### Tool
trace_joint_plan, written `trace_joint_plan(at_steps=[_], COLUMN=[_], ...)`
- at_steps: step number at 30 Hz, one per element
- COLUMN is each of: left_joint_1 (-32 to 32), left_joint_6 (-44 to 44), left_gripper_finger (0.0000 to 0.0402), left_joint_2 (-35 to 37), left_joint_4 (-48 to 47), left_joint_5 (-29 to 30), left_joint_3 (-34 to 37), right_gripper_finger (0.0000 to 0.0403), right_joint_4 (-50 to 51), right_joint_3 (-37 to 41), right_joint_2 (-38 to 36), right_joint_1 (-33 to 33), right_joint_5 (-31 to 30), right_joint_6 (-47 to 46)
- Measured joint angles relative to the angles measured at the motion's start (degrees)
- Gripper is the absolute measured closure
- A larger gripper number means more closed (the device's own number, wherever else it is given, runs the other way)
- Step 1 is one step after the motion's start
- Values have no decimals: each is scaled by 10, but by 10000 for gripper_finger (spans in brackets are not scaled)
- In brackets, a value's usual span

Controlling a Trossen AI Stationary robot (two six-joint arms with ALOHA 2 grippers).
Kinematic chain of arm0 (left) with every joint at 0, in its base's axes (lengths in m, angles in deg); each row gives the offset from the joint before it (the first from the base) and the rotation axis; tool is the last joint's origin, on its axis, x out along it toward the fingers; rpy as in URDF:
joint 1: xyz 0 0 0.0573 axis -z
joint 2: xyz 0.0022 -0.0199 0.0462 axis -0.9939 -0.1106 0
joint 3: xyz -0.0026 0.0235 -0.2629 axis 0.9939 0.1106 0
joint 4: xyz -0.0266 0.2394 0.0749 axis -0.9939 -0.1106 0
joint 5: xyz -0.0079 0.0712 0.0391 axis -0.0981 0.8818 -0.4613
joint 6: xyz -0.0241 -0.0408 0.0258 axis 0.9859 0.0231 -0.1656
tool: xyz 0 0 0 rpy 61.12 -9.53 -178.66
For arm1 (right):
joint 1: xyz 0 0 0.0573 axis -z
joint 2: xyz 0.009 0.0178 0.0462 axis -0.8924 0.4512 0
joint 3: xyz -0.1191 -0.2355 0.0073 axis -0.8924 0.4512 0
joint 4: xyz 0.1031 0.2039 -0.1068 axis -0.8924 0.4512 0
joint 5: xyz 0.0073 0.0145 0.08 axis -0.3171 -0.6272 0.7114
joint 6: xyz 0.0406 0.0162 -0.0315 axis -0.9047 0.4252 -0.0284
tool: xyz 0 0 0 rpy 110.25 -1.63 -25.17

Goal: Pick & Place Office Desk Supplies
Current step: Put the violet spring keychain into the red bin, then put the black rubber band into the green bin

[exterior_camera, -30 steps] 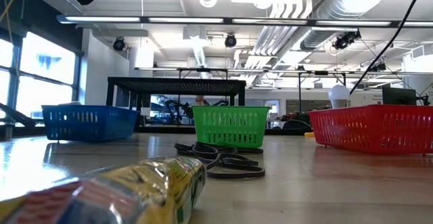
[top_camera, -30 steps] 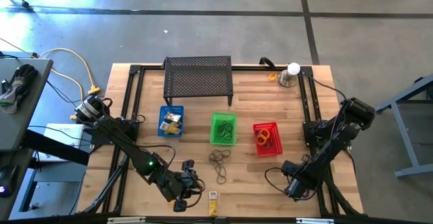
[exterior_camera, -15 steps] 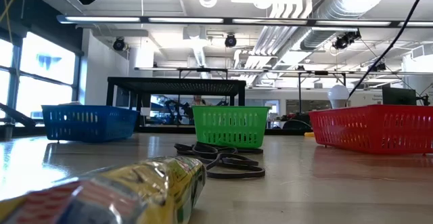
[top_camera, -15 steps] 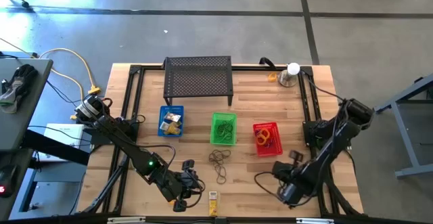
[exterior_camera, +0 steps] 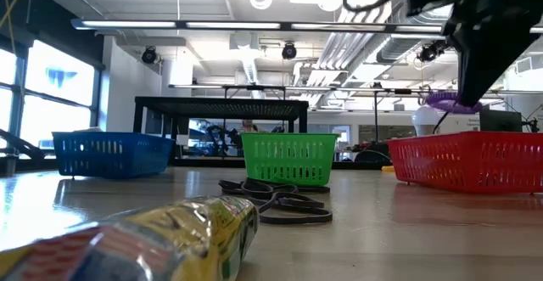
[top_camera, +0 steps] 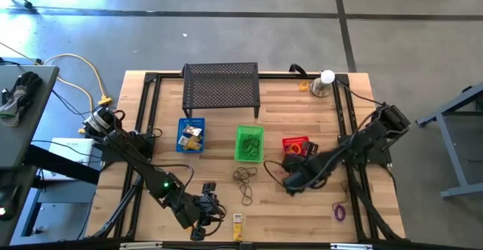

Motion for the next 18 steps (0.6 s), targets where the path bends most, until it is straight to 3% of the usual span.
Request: trace_joint_plan(at_steps=[5, 10, 13, 18], left_joint_1=[7, 7, 7, 5], left_joint_6=[0, -14, -19, -20], left_gripper_finger=[316, 316, 316, 316], left_joint_2=[0, 0, 0, 0], left_joint_4=[1, 0, 0, 0], left_joint_5=[21, 28, 28, 28], left_joint_3=[0, 0, 0, 0], right_gripper_finger=[360, 286, 246, 227], right_joint_4=[-2, 1, 12, 73], right_joint_3=[16, 22, 15, -24], right_joint_2=[0, 0, -1, -1], right_joint_1=[36, 45, 45, 40], right_joint_5=[48, 53, 46, 45], right_joint_6=[-1, 8, 59, 73])
